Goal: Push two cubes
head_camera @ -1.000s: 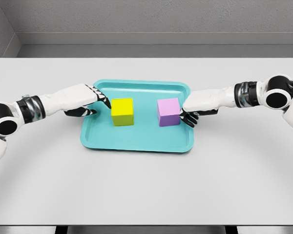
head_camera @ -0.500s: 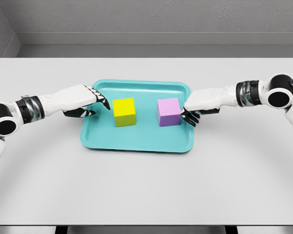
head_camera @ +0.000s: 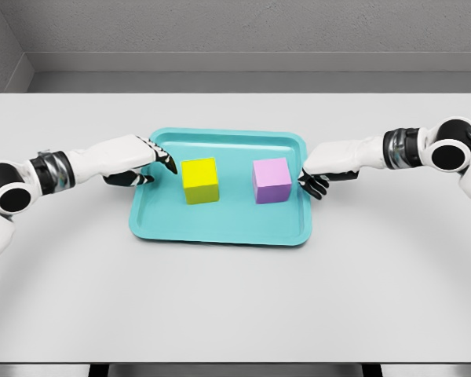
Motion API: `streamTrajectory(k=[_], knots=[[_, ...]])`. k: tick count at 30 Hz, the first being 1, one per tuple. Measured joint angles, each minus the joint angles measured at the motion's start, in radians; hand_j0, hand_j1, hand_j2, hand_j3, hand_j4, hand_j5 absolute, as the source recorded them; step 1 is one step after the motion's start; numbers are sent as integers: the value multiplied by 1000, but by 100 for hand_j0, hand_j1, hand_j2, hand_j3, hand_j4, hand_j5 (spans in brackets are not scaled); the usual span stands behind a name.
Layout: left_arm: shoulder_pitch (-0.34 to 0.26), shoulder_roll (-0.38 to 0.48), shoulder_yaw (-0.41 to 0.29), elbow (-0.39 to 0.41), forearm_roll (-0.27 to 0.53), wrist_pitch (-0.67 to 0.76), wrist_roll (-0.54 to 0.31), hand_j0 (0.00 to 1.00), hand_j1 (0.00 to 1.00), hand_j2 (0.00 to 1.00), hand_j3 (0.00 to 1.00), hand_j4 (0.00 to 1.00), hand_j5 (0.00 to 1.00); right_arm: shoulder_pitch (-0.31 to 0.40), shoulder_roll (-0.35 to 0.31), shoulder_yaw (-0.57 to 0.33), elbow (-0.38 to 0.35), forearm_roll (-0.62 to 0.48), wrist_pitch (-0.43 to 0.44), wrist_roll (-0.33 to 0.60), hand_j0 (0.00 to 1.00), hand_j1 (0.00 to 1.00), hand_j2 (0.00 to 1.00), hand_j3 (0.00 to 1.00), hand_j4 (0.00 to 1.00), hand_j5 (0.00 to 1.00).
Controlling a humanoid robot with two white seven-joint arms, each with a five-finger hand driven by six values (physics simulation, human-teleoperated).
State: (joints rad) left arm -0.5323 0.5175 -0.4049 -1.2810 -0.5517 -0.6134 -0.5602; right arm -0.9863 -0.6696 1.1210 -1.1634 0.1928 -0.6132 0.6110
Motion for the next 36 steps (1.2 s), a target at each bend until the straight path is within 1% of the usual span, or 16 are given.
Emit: streamTrajectory(k=[8, 18, 36], knots=[[-2, -29, 0, 29, -6, 0, -21, 62, 62, 62, 62, 62, 62, -2, 31, 1, 29, 10, 0, 0, 11, 11, 11, 11, 11, 11], [-25, -52, 1, 74, -6, 0, -42, 62, 62, 62, 62, 62, 62, -2, 54, 5, 46, 13, 1, 0, 11, 11, 11, 11, 11, 11], [-34, -93, -12, 80, -2, 2, -50, 61, 61, 61, 61, 61, 61, -9, 84, 12, 46, 15, 0, 0, 11, 11, 11, 11, 11, 11]])
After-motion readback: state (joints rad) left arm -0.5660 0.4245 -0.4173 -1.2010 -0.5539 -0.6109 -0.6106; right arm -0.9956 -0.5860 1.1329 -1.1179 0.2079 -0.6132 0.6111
